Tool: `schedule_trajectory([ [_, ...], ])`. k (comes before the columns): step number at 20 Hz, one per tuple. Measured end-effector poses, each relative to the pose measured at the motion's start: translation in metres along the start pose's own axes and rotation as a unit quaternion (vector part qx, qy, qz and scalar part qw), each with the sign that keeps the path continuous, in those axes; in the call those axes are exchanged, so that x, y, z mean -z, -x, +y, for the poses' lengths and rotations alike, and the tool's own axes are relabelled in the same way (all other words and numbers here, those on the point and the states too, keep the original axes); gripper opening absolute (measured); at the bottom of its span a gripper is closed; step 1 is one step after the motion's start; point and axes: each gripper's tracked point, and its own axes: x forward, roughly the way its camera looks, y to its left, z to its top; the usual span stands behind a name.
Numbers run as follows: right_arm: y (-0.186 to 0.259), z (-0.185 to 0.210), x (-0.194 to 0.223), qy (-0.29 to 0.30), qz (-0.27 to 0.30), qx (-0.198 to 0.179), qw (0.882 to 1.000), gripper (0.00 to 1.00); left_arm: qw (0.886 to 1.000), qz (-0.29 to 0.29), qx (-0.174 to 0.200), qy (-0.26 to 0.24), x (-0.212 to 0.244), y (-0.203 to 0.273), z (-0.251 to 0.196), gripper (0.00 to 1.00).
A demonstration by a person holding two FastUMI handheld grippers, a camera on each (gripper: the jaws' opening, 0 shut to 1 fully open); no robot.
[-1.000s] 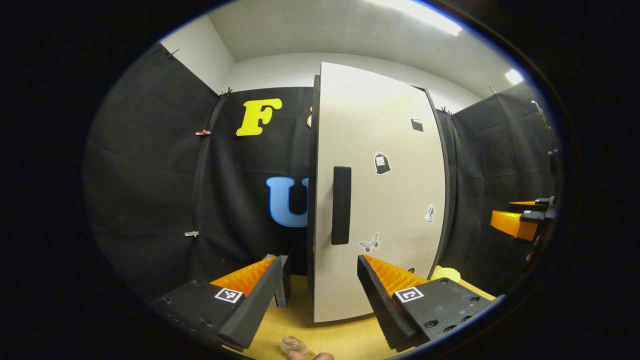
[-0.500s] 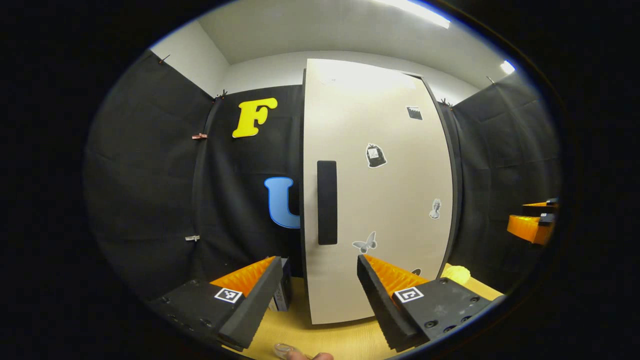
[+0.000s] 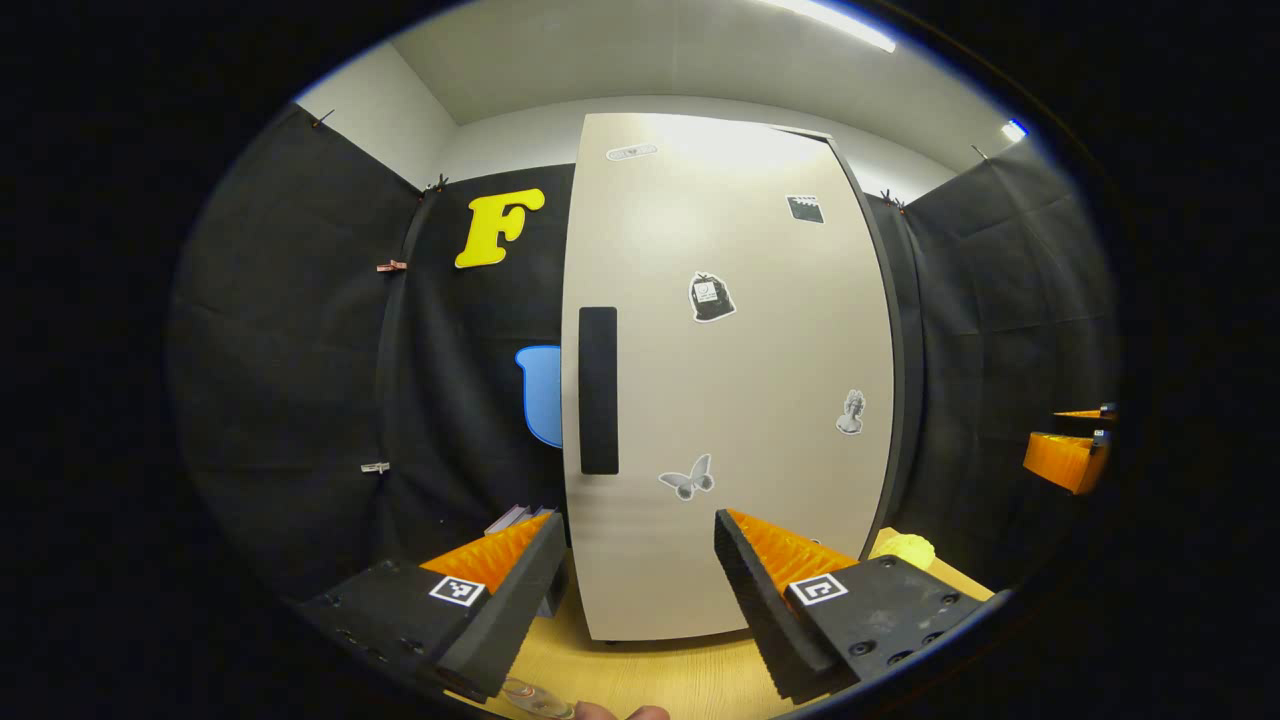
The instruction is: Open the cabinet door with the right hand, grasp the bottle in the cabinet with the left hand and place it on the coaster, then close the cabinet door with the right hand.
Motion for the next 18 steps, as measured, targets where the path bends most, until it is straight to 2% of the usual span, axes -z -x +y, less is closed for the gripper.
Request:
schedule_trajectory([
  [18, 0.003, -0.012, 0.001, -0.001, -0.001, 0.011, 1.000, 0.98, 1.000, 0.000, 0.013, -0.010, -0.001, -0.003, -0.018, 0.95],
])
